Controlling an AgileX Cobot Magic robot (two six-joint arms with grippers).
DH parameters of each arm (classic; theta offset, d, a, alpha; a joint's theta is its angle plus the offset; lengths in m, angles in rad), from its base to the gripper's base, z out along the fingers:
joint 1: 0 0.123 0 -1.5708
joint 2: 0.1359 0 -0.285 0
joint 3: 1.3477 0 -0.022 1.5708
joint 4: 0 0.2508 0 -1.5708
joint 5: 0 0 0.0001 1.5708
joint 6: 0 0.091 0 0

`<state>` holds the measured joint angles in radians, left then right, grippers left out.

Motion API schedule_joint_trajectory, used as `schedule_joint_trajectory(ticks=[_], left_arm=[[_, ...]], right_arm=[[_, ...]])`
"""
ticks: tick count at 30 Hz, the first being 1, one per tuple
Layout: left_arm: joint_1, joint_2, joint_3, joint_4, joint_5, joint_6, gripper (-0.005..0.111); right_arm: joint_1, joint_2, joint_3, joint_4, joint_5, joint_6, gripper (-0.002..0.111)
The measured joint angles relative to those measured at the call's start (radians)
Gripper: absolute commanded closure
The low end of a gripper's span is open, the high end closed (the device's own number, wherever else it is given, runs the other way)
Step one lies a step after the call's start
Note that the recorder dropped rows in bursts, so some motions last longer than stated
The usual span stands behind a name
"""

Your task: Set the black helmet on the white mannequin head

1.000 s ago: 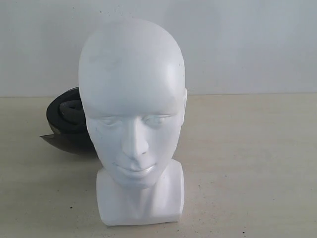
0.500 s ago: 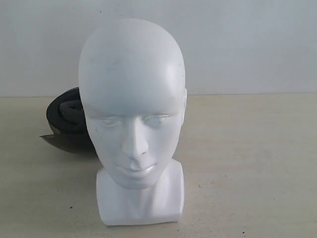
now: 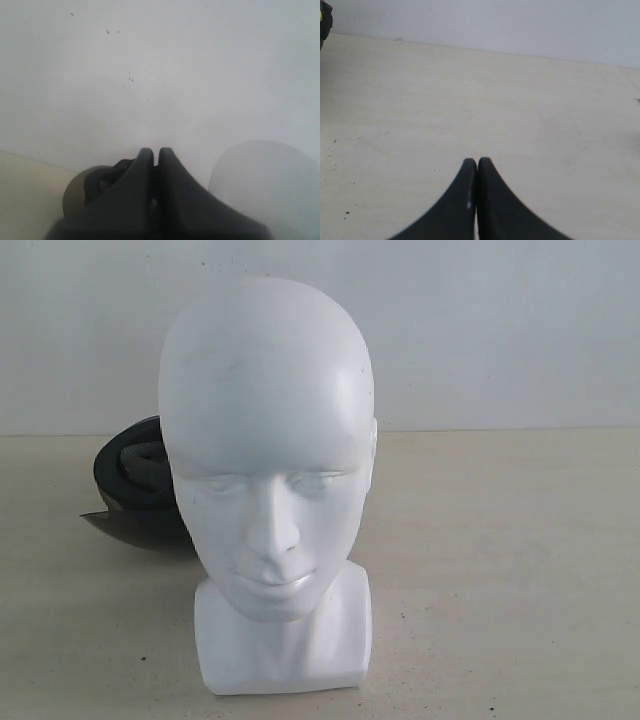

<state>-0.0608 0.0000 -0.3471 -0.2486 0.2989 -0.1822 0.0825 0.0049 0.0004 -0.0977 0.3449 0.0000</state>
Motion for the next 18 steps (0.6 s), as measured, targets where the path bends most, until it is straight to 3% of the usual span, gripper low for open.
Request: schedule_joint_trajectory(ticks=[9,18], left_arm=[[0.0,0.024,-0.009,-0.055,0.125,0.0,0.102],[0.0,0.332,-0.109,-0.069,0.342,0.22,0.102]], right_arm=[[0.0,0.0,0.0,0.0,0.0,0.0,0.108],[0.0,0.0,0.0,0.0,0.0,0.0,0.108]])
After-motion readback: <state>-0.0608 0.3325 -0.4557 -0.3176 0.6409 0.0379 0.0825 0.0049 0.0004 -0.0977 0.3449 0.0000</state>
